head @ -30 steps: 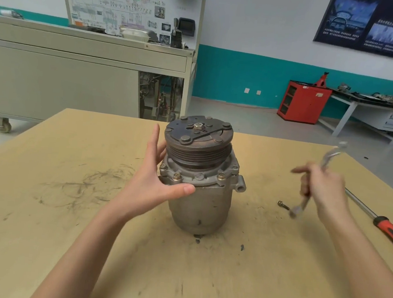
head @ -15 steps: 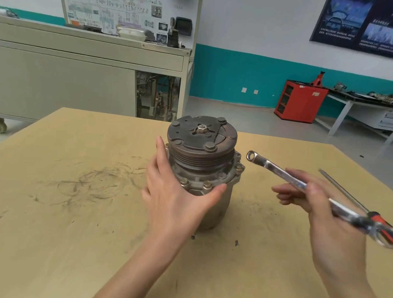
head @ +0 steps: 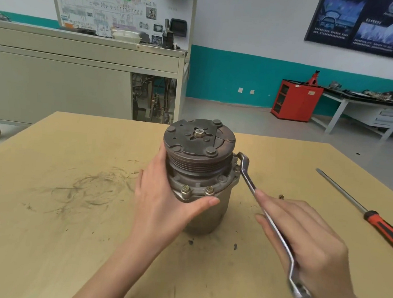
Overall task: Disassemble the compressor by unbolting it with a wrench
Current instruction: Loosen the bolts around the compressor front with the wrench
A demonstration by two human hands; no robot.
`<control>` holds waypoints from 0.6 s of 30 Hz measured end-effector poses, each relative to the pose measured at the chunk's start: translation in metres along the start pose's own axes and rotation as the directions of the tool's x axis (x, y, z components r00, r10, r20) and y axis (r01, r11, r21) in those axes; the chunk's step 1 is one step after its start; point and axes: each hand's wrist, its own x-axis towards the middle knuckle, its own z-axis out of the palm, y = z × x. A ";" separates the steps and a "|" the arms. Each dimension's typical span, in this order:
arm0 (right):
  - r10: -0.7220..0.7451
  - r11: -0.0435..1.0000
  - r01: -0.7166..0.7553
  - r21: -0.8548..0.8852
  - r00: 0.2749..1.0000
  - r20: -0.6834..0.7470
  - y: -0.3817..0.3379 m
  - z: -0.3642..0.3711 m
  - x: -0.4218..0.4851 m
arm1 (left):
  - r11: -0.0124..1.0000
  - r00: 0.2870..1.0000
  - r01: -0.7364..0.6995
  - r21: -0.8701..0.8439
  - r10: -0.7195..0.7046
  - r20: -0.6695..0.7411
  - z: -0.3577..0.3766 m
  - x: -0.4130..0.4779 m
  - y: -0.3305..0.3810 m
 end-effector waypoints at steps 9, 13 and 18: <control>-0.086 0.988 0.087 -0.127 0.996 0.015 -0.005 0.027 -0.015 | 0.997 0.999 0.014 0.082 -0.012 -0.035 0.009 -0.004 0.006; -0.053 0.981 0.046 -0.187 0.998 -0.030 -0.010 0.033 -0.016 | 0.997 0.999 0.014 0.077 -0.010 -0.050 0.012 -0.004 0.007; 0.032 0.982 -0.045 -0.183 0.997 -0.076 -0.017 0.039 -0.016 | 0.997 0.998 0.016 0.074 -0.011 -0.065 0.015 -0.003 0.006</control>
